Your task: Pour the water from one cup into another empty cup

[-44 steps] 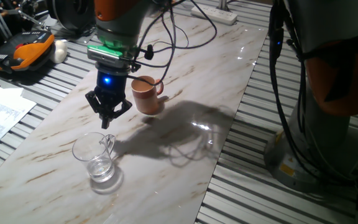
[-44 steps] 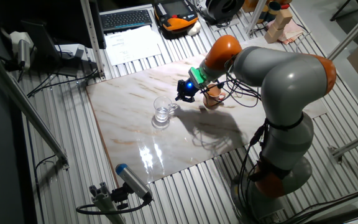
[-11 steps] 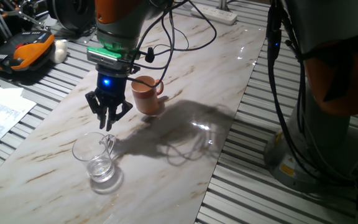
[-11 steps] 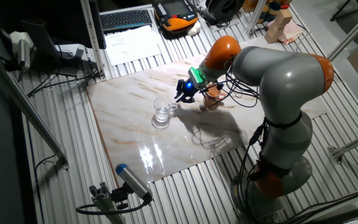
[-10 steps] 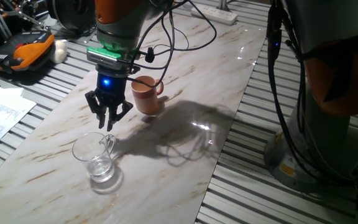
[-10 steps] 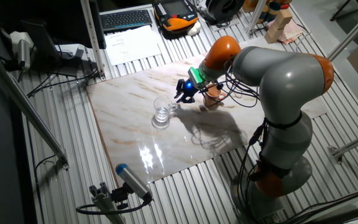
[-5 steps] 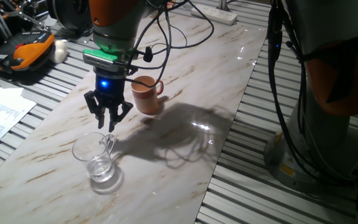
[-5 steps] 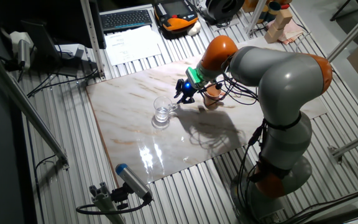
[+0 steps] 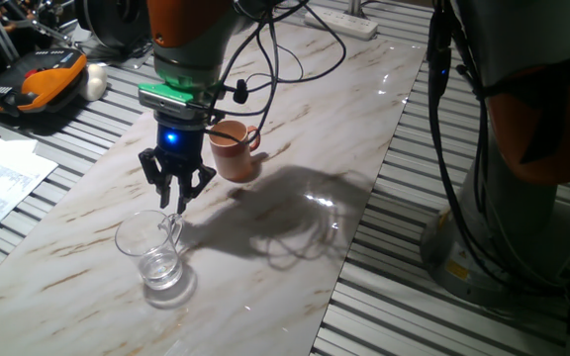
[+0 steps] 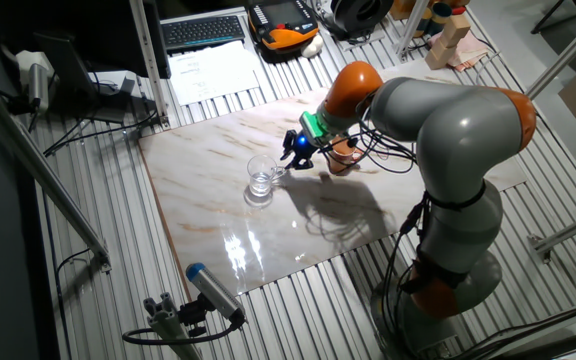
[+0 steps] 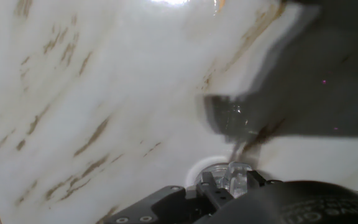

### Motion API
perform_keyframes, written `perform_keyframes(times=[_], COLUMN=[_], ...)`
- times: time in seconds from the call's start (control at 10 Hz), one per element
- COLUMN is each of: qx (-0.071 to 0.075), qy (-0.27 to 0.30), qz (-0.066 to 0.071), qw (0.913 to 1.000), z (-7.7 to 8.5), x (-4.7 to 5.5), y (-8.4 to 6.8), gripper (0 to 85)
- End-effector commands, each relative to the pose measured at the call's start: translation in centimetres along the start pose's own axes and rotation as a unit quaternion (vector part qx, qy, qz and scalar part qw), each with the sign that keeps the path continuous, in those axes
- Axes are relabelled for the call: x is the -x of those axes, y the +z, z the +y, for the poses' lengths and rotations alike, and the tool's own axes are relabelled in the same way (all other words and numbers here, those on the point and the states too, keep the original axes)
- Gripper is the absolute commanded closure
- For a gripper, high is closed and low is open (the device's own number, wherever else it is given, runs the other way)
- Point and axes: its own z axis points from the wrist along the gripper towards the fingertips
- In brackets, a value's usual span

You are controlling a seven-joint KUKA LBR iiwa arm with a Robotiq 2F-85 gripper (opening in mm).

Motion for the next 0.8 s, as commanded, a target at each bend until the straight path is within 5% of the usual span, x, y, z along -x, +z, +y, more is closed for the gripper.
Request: perform_keyframes(times=[0.0, 0.7], qx=[0.001, 0.014], qy=[0.000, 0.005], qz=[0.000, 0.004], qw=[1.0000, 0.9999], z=[-0.21, -0.86], x=[-0.04, -0.30], y=[0.07, 0.42], gripper=[51.0, 51.0])
